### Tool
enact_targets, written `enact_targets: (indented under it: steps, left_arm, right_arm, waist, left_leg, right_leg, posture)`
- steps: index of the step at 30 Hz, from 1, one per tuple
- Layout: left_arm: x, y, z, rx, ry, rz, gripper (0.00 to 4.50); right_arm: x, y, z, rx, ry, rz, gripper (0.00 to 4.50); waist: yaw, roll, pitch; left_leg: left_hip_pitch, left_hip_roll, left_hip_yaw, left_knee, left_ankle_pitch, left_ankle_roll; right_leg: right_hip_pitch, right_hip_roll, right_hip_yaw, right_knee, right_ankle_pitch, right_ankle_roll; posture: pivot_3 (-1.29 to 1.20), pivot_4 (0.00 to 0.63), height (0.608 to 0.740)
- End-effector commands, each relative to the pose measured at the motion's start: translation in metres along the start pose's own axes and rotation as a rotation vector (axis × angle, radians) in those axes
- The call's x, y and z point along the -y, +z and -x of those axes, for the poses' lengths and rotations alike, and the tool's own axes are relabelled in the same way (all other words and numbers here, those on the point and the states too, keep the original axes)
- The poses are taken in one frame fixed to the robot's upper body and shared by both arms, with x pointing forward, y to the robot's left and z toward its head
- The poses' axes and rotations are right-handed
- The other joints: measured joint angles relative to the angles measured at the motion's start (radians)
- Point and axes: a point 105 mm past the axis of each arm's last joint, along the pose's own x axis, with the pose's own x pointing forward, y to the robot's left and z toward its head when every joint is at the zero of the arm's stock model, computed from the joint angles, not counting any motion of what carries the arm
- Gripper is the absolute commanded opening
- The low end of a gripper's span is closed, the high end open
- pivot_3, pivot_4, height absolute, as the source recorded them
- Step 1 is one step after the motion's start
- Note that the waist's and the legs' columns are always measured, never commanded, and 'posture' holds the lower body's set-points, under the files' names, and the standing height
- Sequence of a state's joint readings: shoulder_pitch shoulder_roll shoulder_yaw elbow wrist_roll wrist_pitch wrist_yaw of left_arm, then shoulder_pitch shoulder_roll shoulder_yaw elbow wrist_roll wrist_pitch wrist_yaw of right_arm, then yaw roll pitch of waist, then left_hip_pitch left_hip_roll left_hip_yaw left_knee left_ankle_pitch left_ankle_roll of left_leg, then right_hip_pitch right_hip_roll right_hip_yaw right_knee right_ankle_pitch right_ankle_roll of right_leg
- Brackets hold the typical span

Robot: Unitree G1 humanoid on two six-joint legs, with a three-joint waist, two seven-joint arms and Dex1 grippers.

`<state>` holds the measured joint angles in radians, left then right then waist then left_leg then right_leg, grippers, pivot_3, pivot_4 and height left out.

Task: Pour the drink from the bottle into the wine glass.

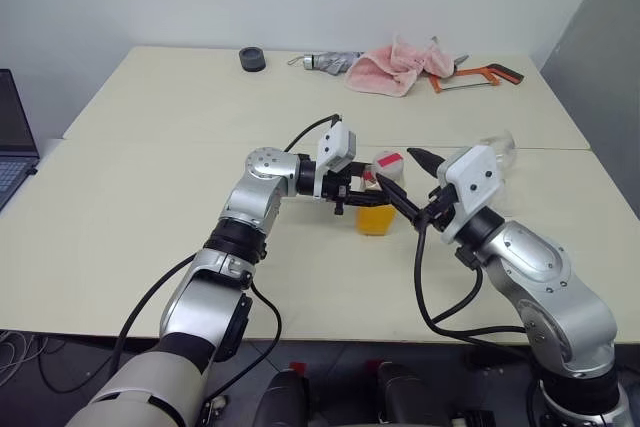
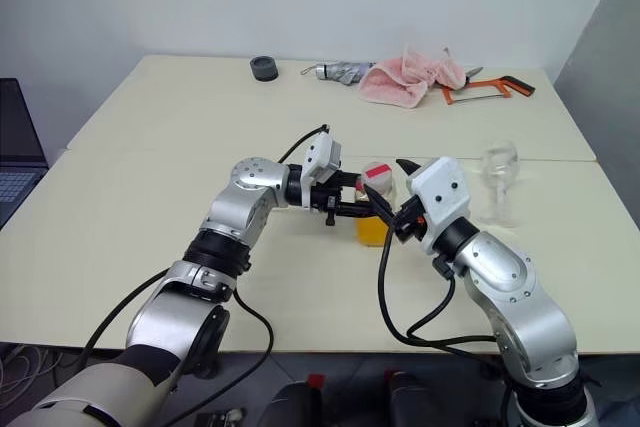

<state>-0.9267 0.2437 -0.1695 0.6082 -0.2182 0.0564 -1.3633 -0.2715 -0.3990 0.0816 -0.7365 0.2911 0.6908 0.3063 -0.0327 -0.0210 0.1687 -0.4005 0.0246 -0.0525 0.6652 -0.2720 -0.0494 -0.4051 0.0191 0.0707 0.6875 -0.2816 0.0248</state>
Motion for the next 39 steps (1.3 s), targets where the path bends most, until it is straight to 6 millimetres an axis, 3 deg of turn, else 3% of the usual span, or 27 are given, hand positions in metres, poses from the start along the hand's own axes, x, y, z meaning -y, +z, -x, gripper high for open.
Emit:
enact_targets:
  steps: [1, 11, 16, 39]
  left_arm:
    - [0.000, 0.012, 0.003, 0.018, -0.009, -0.058, 1.85]
    - [0.000, 0.011, 0.006, 0.011, -0.007, -0.057, 1.85]
    - [0.000, 0.010, 0.007, 0.009, -0.004, -0.057, 1.85]
    - [-0.005, 0.016, 0.008, 0.013, -0.027, -0.049, 1.85]
  right_arm:
    - [0.031, 0.008, 0.012, 0.013, -0.141, 0.042, 3.22]
    - [0.028, 0.008, 0.017, 0.009, -0.111, 0.028, 3.22]
    - [0.003, 0.014, 0.018, 0.022, 0.035, -0.003, 3.22]
    - [-0.014, 0.020, -0.010, 0.052, 0.080, 0.078, 3.22]
  waist:
    - [0.000, 0.000, 0.000]
    - [0.000, 0.000, 0.000]
    - [0.000, 0.000, 0.000]
    - [0.000, 0.000, 0.000]
  left_leg:
    - [0.000, 0.000, 0.000, 0.000, 0.000, 0.000]
    - [0.000, 0.000, 0.000, 0.000, 0.000, 0.000]
    - [0.000, 0.000, 0.000, 0.000, 0.000, 0.000]
    - [0.000, 0.000, 0.000, 0.000, 0.000, 0.000]
  right_leg:
    - [0.000, 0.000, 0.000, 0.000, 0.000, 0.000]
    - [0.000, 0.000, 0.000, 0.000, 0.000, 0.000]
    - [0.000, 0.000, 0.000, 0.000, 0.000, 0.000]
    - [0.000, 0.001, 0.000, 0.000, 0.000, 0.000]
  posture:
    - [0.00, 0.150, 0.740]
    - [0.00, 0.150, 0.740]
    - [0.00, 0.150, 0.740]
    - [0.00, 0.150, 0.740]
